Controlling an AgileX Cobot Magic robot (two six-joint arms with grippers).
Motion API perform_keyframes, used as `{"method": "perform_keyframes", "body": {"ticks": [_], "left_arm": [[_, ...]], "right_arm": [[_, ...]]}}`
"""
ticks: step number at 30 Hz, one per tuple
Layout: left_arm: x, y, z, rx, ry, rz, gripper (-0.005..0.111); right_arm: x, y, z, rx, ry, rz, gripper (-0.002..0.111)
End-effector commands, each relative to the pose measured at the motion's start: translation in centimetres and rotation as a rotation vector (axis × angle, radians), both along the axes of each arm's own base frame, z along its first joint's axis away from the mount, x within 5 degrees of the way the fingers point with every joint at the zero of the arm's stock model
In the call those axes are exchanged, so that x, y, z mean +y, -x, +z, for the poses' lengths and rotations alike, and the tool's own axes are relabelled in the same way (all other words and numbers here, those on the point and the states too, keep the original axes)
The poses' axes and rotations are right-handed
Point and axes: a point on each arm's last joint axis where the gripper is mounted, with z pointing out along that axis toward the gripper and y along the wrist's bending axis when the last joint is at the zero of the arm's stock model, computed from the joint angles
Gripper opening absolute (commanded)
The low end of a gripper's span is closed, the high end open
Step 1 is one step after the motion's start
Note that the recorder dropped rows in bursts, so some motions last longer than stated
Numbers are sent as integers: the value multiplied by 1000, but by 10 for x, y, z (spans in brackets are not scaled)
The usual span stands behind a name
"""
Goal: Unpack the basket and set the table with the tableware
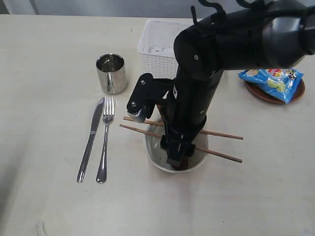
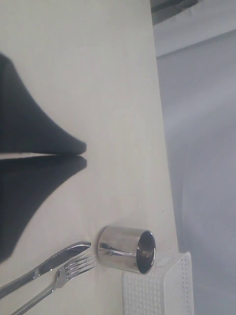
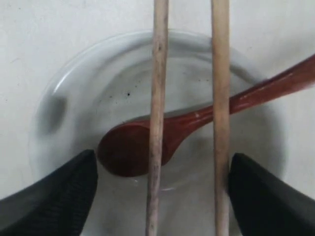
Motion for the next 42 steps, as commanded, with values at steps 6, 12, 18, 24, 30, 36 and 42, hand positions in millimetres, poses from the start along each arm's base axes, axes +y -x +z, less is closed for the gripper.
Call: {"method": "perform_keyframes", "body": {"ticks": [6,12,18,24,30,36,42], "left_arm": [[0,0,0,-9,0,2,0],[0,0,0,-9,0,2,0],[0,0,0,-9,0,2,0],[0,0,0,-9,0,2,0],[0,0,0,-9,0,2,0],[0,0,0,-9,0,2,0],[0,0,0,-9,0,2,0]], "right_arm": [[1,3,1,32,-6,-21,52],[1,3,1,36,-9,-39,45],[1,3,1,35,-8,-40,43],[2,1,1,14,-21,-37,43],[2,1,1,12,-22,-37,38],[2,1,1,12,-22,-37,27],[2,1,1,10,-24,-37,27]]}}
